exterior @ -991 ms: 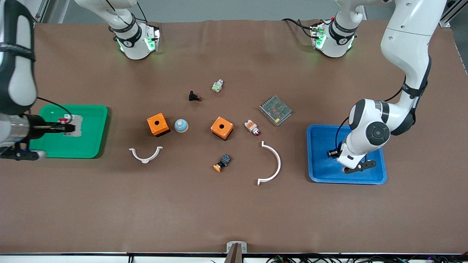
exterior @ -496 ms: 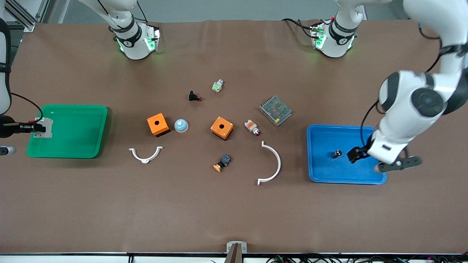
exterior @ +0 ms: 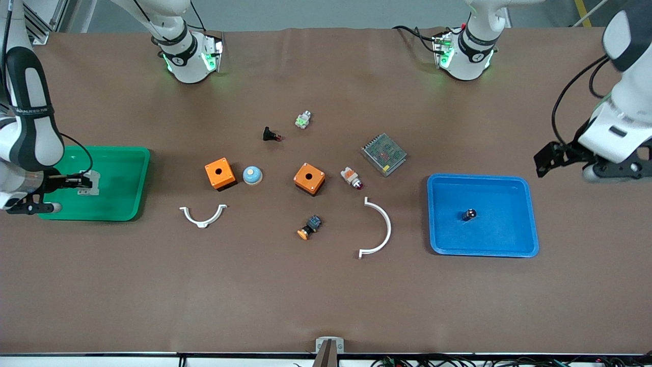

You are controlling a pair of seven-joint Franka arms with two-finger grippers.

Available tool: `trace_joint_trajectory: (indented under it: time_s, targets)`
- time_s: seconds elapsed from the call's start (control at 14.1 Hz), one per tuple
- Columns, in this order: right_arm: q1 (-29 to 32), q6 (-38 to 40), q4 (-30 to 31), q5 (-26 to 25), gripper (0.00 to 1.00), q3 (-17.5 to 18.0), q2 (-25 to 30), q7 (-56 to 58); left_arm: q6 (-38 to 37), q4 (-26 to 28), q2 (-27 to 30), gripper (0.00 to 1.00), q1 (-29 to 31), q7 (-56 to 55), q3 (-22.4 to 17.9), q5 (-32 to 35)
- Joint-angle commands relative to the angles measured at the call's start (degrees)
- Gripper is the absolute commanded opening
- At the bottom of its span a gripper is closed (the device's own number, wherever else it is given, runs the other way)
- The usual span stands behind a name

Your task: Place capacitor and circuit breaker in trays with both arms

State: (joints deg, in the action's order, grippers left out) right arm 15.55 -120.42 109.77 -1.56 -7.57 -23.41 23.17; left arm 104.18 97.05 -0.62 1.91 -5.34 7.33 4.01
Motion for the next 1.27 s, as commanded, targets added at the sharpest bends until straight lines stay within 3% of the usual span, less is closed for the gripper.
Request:
trace_joint_trajectory:
  time_s: [0.0,0.42,0.5,0.57,0.64,0.85,1.2]
  targets:
    - [1.42,-4.54,4.38,-1.25,0.19,1.15,1.35,0.3,-5.9,-0.63,2.9,1.0,1.07,2.61,0.32,-1.64]
    - [2.38,-14.13,7.74,-0.63,0.21,1.15,-0.76,-0.05,-14.09,-0.1,8.17,1.0,0.2,1.12,0.58,-4.63]
    - [2.56,-14.32,7.74,-0.63,0.33,1.15,-0.85,-0.14,-14.09,0.33,8.53,1.0,-0.07,1.12,0.41,-4.63]
    - [2.47,-13.88,7.57,-0.63,0.73,1.15,-0.68,-0.4,-14.09,0.51,8.62,1.0,-0.24,1.12,0.32,-4.8]
    - [2.56,-13.53,7.22,-0.63,1.0,1.15,-0.41,-0.32,-14.01,0.51,8.62,1.0,-0.77,1.04,0.32,-4.89]
    - [1.25,-8.71,5.81,-0.11,0.99,1.85,1.95,-2.24,-13.74,0.42,8.62,1.0,-1.48,0.07,0.14,-4.89]
    - [-9.98,1.05,5.81,0.33,0.98,2.21,11.43,-18.83,-13.04,0.51,8.09,1.0,-1.39,0.07,0.84,-4.89]
